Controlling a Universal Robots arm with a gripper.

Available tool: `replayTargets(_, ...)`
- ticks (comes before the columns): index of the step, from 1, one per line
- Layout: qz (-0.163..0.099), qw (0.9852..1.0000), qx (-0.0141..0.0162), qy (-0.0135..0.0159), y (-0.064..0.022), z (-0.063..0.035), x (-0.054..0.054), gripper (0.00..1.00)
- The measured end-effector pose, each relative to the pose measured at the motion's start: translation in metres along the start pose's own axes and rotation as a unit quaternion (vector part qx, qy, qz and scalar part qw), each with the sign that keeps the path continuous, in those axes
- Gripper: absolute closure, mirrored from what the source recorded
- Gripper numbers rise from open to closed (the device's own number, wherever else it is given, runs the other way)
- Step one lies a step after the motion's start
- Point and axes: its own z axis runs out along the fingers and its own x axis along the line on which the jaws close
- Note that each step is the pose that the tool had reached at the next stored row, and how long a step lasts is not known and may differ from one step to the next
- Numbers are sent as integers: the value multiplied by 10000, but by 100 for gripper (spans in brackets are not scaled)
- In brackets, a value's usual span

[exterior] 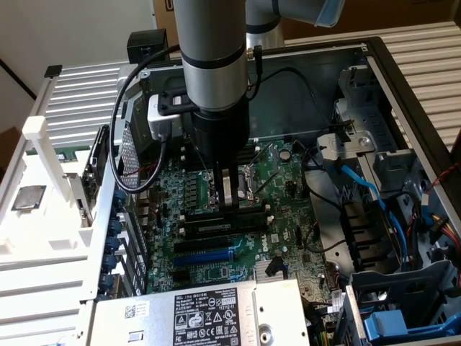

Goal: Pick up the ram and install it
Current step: 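Press down the ram until it locks into place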

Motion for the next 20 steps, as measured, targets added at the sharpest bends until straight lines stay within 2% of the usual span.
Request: replayTargets(20, 0, 10000, 1, -10, 0, 17, 0, 90)
